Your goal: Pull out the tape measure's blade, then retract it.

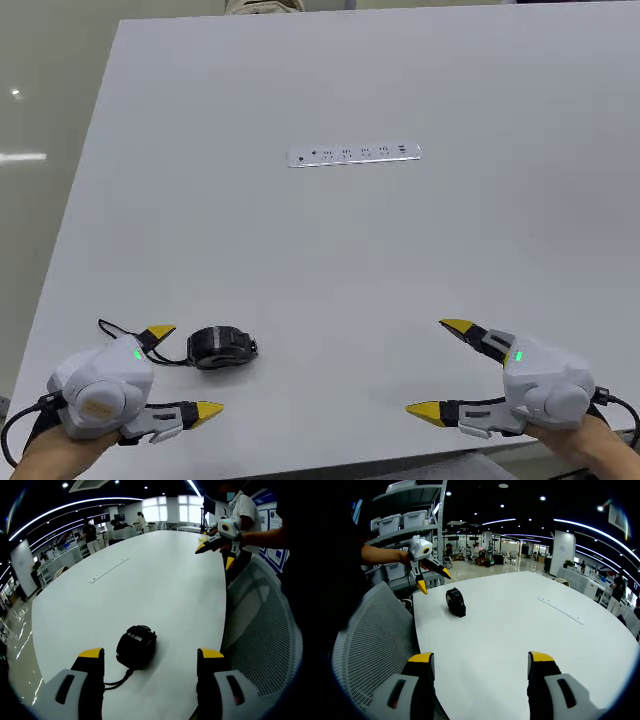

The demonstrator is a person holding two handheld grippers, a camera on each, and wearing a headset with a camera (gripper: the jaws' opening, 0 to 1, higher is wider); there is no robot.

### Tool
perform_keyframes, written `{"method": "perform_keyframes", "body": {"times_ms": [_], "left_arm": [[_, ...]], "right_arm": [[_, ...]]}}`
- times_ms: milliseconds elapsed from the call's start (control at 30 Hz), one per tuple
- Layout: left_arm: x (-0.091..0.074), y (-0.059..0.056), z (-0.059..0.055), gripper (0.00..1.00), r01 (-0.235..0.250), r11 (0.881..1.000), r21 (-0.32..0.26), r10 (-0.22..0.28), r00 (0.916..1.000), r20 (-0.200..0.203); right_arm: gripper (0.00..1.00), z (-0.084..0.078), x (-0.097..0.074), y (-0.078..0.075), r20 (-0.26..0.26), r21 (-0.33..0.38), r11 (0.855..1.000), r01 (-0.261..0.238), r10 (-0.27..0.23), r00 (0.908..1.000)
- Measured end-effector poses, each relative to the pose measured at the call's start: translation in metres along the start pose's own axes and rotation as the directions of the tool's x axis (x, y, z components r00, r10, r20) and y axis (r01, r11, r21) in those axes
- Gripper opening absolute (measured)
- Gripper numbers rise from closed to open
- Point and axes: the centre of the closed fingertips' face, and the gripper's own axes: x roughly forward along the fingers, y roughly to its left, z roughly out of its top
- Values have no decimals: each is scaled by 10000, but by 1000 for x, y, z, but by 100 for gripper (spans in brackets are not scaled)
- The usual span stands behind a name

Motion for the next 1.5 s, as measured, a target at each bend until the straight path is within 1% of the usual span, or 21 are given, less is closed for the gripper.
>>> {"method": "perform_keyframes", "body": {"times_ms": [233, 433, 700, 833, 1033, 1167, 1333, 1500], "left_arm": [[5, 6, -9, 68, 255, 9994, 217, -250, 9994, -255], [9, 10, -14, 66, 422, 9985, 358, -405, 9981, -462], [14, 15, -18, 60, 700, 9951, 691, -649, 9951, -740], [19, 19, -22, 57, 831, 9927, 870, -749, 9928, -936], [25, 21, -26, 53, 1028, 9894, 1021, -916, 9898, -1088], [30, 25, -30, 51, 1077, 9874, 1157, -942, 9887, -1166], [35, 27, -36, 48, 1312, 9825, 1324, -1124, 9836, -1410], [41, 29, -36, 47, 1524, 9784, 1399, -1316, 9803, -1475]], "right_arm": [[74, 2, 9, -3, -51, -211, 9995, -222, 221, 9997], [71, 5, 17, -4, -128, -426, 9980, -462, 457, 9989], [69, 8, 28, -5, -214, -664, 9946, -792, 779, 9967], [67, 11, 35, -5, -162, -670, 9932, -955, 946, 9954], [65, 15, 45, -4, -119, -757, 9902, -1177, 1171, 9930], [64, 18, 52, -3, -133, -896, 9866, -1366, 1360, 9906], [61, 20, 62, -3, -115, -1040, 9824, -1554, 1550, 9878], [60, 20, 71, -3, -154, -1150, 9787, -1702, 1696, 9854]]}}
